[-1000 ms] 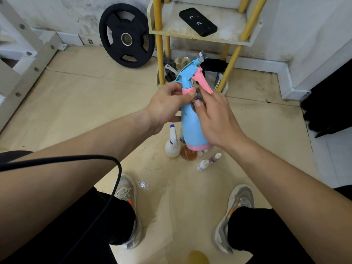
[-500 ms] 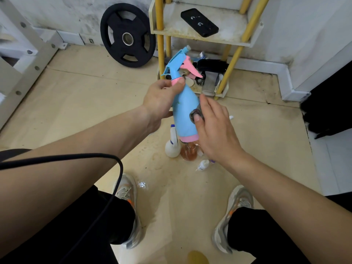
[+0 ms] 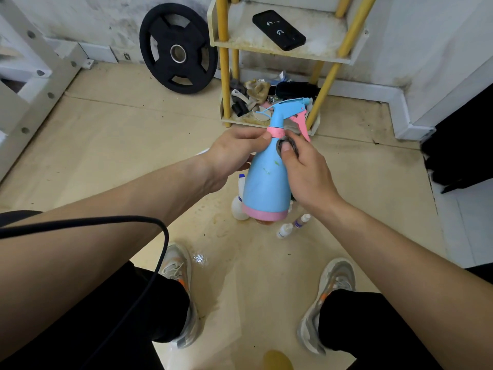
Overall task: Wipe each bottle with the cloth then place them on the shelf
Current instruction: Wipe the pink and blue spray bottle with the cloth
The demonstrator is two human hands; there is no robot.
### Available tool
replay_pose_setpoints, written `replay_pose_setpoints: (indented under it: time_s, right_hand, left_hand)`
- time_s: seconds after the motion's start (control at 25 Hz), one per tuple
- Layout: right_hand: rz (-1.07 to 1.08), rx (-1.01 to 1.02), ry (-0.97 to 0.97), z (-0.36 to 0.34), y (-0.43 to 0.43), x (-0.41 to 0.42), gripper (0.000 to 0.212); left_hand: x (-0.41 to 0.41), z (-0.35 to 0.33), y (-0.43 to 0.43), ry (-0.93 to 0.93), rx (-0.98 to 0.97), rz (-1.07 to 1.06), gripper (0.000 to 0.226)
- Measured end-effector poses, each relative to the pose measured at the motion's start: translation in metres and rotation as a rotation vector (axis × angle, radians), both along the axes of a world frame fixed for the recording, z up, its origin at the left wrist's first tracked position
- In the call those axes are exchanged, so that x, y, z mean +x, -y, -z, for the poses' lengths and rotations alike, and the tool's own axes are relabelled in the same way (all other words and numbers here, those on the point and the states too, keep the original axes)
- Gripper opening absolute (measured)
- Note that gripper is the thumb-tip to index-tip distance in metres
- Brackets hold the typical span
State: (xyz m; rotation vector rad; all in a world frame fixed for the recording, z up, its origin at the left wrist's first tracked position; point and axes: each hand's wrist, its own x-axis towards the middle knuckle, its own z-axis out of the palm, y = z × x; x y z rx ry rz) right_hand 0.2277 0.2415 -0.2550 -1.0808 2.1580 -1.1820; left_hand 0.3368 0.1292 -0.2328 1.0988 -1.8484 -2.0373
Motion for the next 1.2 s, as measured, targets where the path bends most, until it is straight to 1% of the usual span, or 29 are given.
replay_pose_setpoints:
  time_s: [0.08,0.2,0.36,0.48,0.52,0.6,0.72,0.76,0.8,0.84,0.88,0.96,1.08,1.2]
  right_hand:
    - [0.021,-0.011,0.112,-0.001,0.002,0.001,0.026]
    - [0.043,-0.02,0.195,0.001,0.003,0.0,0.026]
    - [0.038,0.04,0.219,0.002,0.004,-0.001,0.029]
    - [0.04,0.112,0.194,0.001,0.003,-0.002,0.028]
    - [0.036,0.126,0.15,0.001,0.004,-0.001,0.026]
    - [-0.007,0.114,-0.023,0.0,0.003,0.003,0.028]
    - [-0.092,0.105,-0.353,0.008,-0.005,0.022,0.049]
    - [-0.111,0.117,-0.471,0.012,-0.01,0.031,0.052]
    - [-0.128,0.13,-0.553,0.016,-0.015,0.038,0.054]
    - [-0.139,0.159,-0.56,0.018,-0.019,0.041,0.055]
    - [-0.142,0.178,-0.506,0.016,-0.02,0.041,0.056]
    - [-0.139,0.139,-0.386,0.014,-0.018,0.033,0.055]
    - [-0.08,0.059,-0.259,0.009,-0.011,0.018,0.054]
    - [-0.039,0.025,-0.011,0.007,-0.008,0.001,0.054]
  left_hand:
    - [0.0,0.001,0.0,0.005,0.04,0.031,0.02]
    - [0.001,-0.002,0.002,0.018,0.081,0.069,0.014]
    - [0.001,-0.001,0.003,0.041,0.075,0.09,0.009]
    - [0.0,0.003,-0.003,0.065,0.05,0.042,0.009]
    - [-0.002,0.004,-0.006,0.055,0.045,0.007,0.01]
    - [-0.006,0.005,-0.01,0.023,0.026,-0.087,0.01]
    - [-0.011,0.006,-0.003,0.027,0.007,-0.292,0.012]
    - [-0.011,0.004,0.001,0.032,0.006,-0.357,0.012]
    - [-0.011,0.003,0.005,0.034,0.01,-0.406,0.015]
    - [-0.011,0.002,0.007,0.036,0.026,-0.433,0.02]
    - [-0.01,0.0,0.008,0.037,0.048,-0.436,0.025]
    - [-0.009,-0.004,0.007,0.045,0.09,-0.397,0.029]
    - [-0.007,-0.008,0.007,0.069,0.103,-0.327,0.02]
    - [-0.002,-0.009,0.009,0.078,0.092,-0.275,0.016]
